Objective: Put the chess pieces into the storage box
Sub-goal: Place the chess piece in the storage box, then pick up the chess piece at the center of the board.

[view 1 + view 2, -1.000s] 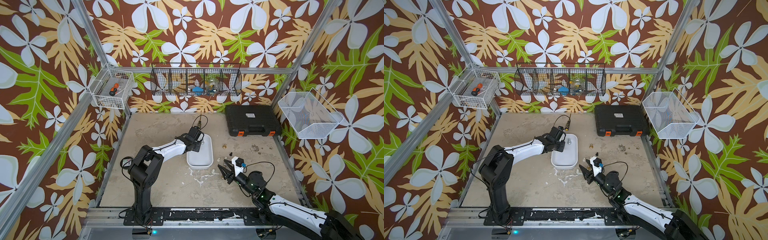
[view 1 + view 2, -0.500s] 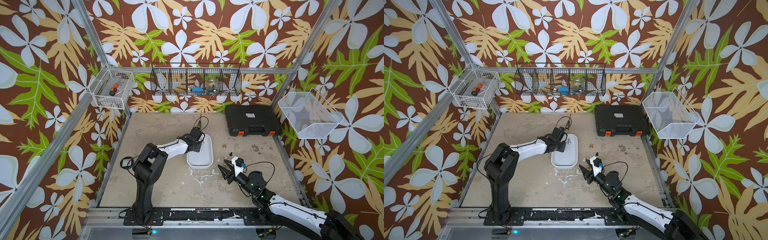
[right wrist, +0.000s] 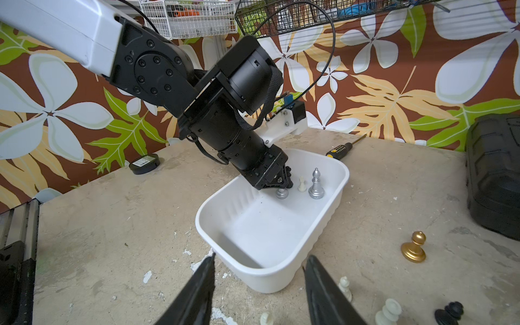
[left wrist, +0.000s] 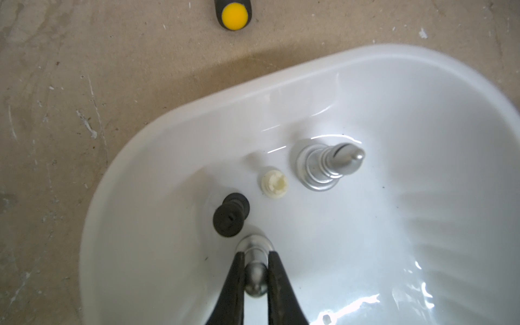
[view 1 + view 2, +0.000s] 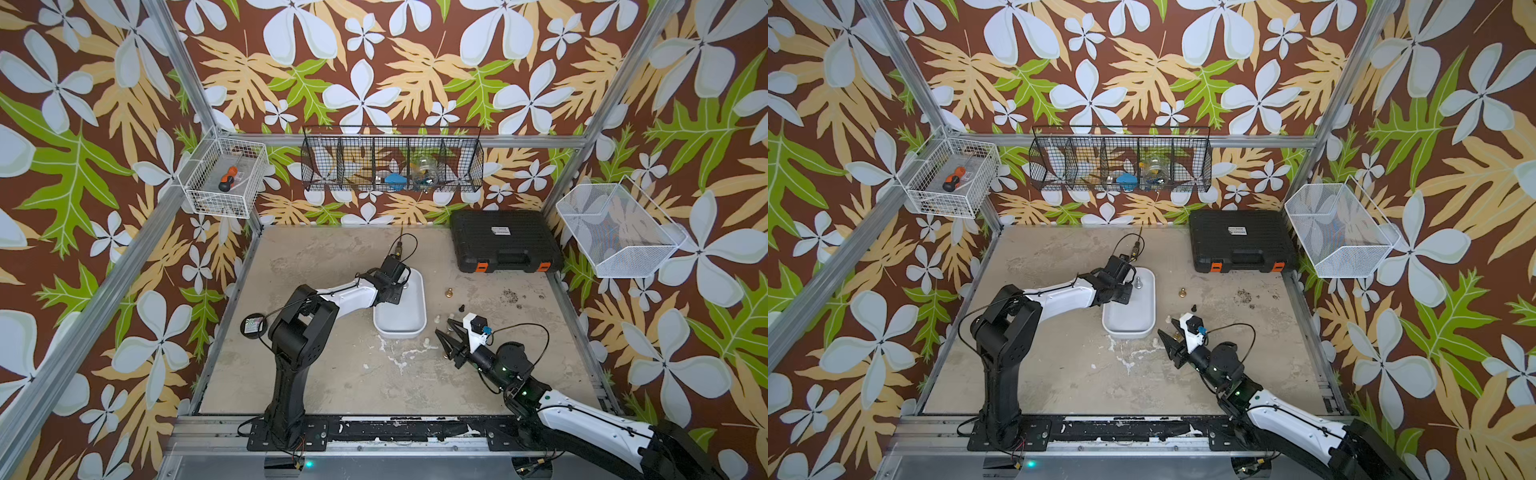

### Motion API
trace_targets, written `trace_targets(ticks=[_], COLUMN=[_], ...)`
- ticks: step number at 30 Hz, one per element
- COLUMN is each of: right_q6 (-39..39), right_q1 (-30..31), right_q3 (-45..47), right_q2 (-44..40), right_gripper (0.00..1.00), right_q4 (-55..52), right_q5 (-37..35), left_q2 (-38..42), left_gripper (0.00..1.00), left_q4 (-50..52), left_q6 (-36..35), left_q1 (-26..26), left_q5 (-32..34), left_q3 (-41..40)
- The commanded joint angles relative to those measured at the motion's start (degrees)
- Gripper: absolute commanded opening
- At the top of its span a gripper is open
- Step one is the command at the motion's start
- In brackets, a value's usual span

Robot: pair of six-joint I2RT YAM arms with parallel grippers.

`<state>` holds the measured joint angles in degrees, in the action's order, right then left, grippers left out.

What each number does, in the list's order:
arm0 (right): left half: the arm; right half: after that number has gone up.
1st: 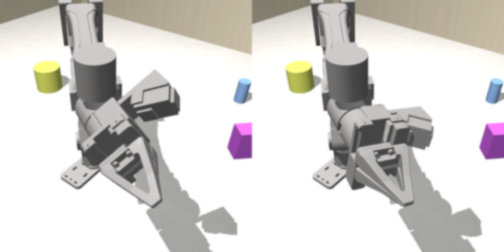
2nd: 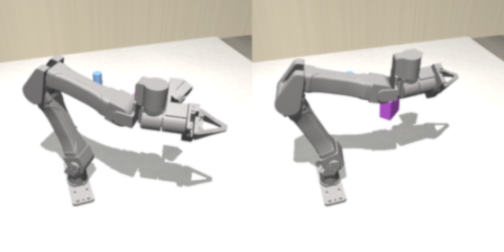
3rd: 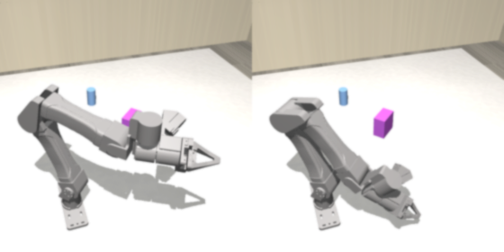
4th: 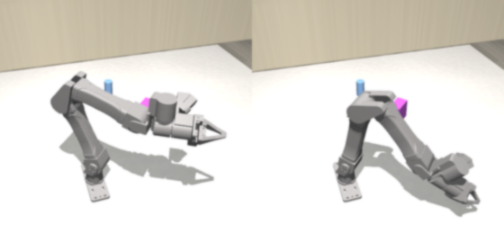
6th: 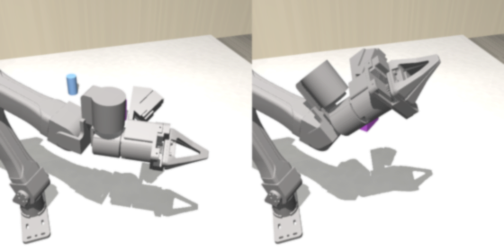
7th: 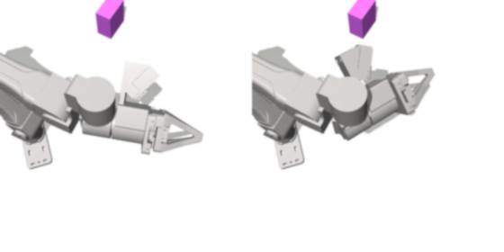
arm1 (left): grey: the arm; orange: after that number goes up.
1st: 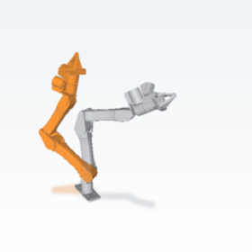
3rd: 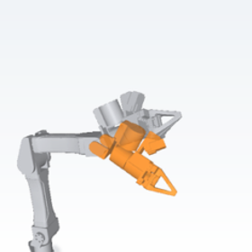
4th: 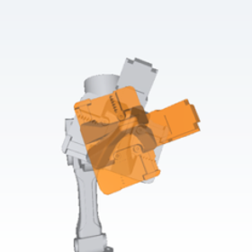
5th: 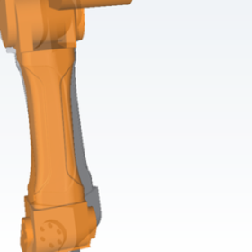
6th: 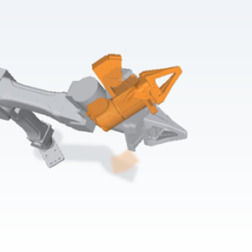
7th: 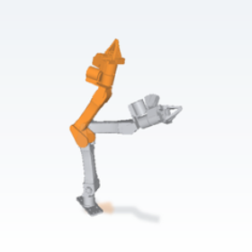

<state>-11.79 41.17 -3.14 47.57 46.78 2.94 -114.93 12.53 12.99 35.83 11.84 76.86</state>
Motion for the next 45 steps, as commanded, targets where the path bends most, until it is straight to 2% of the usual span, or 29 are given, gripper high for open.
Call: trace_targets(ticks=[1, 4, 17, 23, 26, 32, 38, 41, 45], right_q6=[0.01, 0.01, 0.01, -0.06, -1.17, -6.05, -11.66, -11.80, -9.99], right_q1=[0.01, 0.03, 0.03, 0.03, 0.01, -1.36, -4.53, -4.52, -4.56], right_q3=[-0.72, -0.71, -0.86, -1.01, -0.91, -1.35, -1.81, 0.16, 3.75], right_q2=[-0.17, -0.25, -0.02, -0.07, -1.74, -14.93, -24.82, -29.52, -33.37], right_gripper=[0.53, 0.53, 0.53, 0.53, 0.54, 0.65, 0.66, 0.66, 0.65], right_q4=[1.54, 1.49, 1.25, 0.86, -0.68, -18.02, -35.97, -36.36, -30.61], right_q5=[-0.08, -0.13, -0.20, -0.32, -2.85, -11.52, -12.73, -11.31, -9.71], left_q2=[-0.38, -0.04, 3.60, 9.26, 13.64, 22.11, 24.75, 22.90, 18.62], left_gripper=[0.15, 0.22, 0.33, 0.34, 0.34, 0.34, 0.34, 0.33, 0.28], left_q4=[0.63, 0.65, 1.04, 1.09, -0.10, -1.05, 0.65, 5.59, 12.04], left_q6=[-0.75, -0.70, 0.06, 1.00, 1.33, 0.50, -2.40, -3.18, -0.91], left_q1=[-0.06, -0.06, 0.00, 0.02, 0.39, 6.59, 15.82, 19.72, 22.16], left_q5=[0.64, 0.56, 0.00, -2.07, -4.59, -6.01, -10.64, -9.48, -9.27], left_q3=[-0.03, -0.13, -0.83, -1.74, -3.60, -6.63, -7.32, -5.53, -2.63])
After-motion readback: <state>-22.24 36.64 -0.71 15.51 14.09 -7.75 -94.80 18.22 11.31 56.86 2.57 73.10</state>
